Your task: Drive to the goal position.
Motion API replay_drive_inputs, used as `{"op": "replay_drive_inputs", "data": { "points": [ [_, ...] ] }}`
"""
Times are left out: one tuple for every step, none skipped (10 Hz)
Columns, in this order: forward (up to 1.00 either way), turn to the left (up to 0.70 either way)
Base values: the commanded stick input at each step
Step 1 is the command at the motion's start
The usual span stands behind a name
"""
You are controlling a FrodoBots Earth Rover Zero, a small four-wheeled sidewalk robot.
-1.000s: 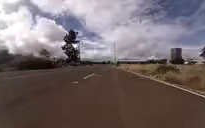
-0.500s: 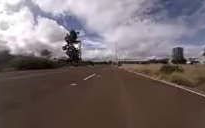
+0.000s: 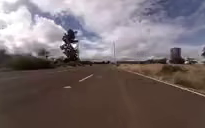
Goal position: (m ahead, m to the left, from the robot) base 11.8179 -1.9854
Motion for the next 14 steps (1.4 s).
{"op": "replay_drive_inputs", "data": {
  "points": [
    [0.70, 0.00],
    [0.70, 0.00],
    [0.70, 0.00],
    [0.70, 0.00],
    [0.70, 0.00],
    [0.70, 0.00],
    [0.70, 0.00],
    [0.70, 0.00],
    [0.70, 0.00],
    [0.70, 0.00],
    [0.70, 0.00],
    [0.70, 0.00],
    [0.70, 0.00],
    [0.70, 0.00]
  ]
}}
